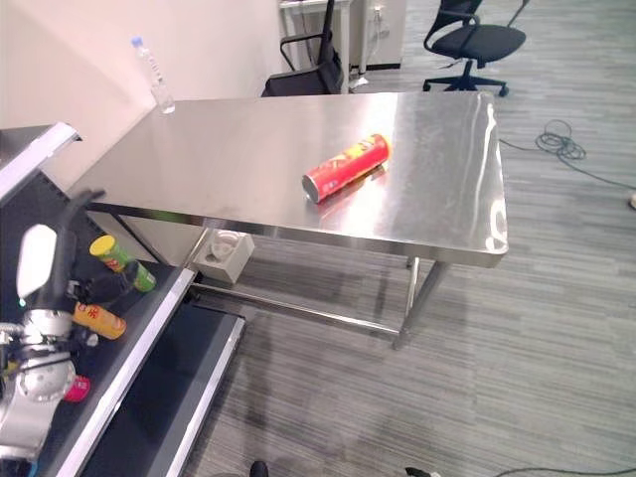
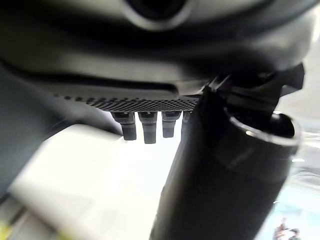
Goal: Put the goods on the table back onto the shelves and tidy them up.
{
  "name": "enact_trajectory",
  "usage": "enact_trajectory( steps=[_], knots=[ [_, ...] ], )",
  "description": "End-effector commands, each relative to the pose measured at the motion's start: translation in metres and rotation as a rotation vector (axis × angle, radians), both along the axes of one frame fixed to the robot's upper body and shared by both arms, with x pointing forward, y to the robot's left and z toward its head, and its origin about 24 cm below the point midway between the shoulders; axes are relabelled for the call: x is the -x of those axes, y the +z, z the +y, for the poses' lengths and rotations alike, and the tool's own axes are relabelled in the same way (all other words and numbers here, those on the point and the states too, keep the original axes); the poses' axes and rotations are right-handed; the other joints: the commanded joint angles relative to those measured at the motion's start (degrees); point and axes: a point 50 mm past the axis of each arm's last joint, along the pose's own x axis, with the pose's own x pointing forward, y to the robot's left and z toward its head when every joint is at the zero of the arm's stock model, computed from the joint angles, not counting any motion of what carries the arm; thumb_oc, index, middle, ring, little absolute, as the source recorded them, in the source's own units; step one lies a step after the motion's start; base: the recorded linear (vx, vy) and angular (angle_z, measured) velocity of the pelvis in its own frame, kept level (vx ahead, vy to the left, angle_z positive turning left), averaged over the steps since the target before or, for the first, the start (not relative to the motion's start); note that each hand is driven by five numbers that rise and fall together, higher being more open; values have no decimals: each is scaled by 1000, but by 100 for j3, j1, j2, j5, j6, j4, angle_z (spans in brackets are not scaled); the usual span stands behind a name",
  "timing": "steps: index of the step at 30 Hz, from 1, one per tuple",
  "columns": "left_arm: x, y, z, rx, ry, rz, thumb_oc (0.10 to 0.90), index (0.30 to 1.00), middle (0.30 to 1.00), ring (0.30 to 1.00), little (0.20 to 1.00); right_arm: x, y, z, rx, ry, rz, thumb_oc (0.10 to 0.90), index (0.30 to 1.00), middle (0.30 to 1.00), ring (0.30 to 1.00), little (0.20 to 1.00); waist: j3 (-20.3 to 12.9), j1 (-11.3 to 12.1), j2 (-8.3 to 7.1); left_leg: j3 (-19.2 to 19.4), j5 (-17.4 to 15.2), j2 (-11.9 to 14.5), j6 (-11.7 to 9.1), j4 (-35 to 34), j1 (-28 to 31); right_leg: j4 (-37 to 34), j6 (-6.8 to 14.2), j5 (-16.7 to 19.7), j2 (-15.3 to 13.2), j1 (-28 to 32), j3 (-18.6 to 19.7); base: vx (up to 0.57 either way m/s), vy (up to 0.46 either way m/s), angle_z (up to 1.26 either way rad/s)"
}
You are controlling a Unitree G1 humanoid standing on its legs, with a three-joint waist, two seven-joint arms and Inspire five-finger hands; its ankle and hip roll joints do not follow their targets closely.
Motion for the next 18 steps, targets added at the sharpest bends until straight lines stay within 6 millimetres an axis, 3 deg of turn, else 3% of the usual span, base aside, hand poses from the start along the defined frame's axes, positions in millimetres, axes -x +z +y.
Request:
enact_trajectory(
  steps=[1,4,7,9,10,12,15,17,18],
  knots=[
    [-5,90,1,-223,5,-375,800,900,900,900,900,-8,8,-14,50,87,-16,800,900,900,900,900,-257,-20,46,-267,-207,-489,-20,-479,-738,180,284,-105,237,-357,603,142,11,-41],
    [-11,104,-7,-279,-14,-412,800,900,900,900,900,-10,7,-12,46,106,-13,800,900,900,900,900,-213,50,49,-372,-6,-573,-39,-630,-936,166,280,-145,311,-314,759,111,12,-40],
    [-24,117,-36,-317,-126,-431,800,900,900,900,900,-20,7,-6,38,168,-17,800,900,900,900,900,-160,62,30,-338,202,-545,-53,-820,-1188,237,263,-354,417,-135,1016,208,45,-64],
    [-29,117,-45,-318,-159,-415,800,900,900,900,900,-21,6,-3,31,180,-14,800,900,900,900,900,-211,95,39,-267,223,-509,19,-954,-1101,281,267,-440,457,-66,1070,234,78,-22],
    [-38,112,-65,-286,-239,-387,800,900,900,900,900,-23,5,2,27,215,-6,800,900,900,900,900,-350,84,-19,-310,260,-549,98,-986,-989,337,260,-579,451,80,1126,414,130,-17],
    [-49,105,-86,-258,-300,-354,800,900,900,900,900,-27,2,12,13,260,0,800,900,900,900,900,-462,55,-164,-247,203,-603,196,-922,-915,531,253,-713,368,161,1127,305,99,-18],
    [-61,101,-102,-263,-331,-309,800,900,900,900,900,-37,4,18,3,314,-17,800,900,900,900,900,-579,86,-310,-164,81,-665,335,-876,-824,798,291,-817,261,112,1190,225,92,-13],
    [-70,94,-119,-243,-363,-246,800,900,900,900,900,-53,7,25,16,380,-43,800,900,900,900,900,-651,106,-448,-88,-73,-733,490,-905,-640,1464,469,-747,172,-95,1183,201,120,-9],
    [-70,94,-119,-243,-363,-247,800,900,900,900,900,-52,7,25,16,380,-43,800,900,900,900,900,-655,112,-452,-83,-75,-736,491,-906,-641,1476,470,-756,167,-104,1188,192,187,-13]
  ],
)
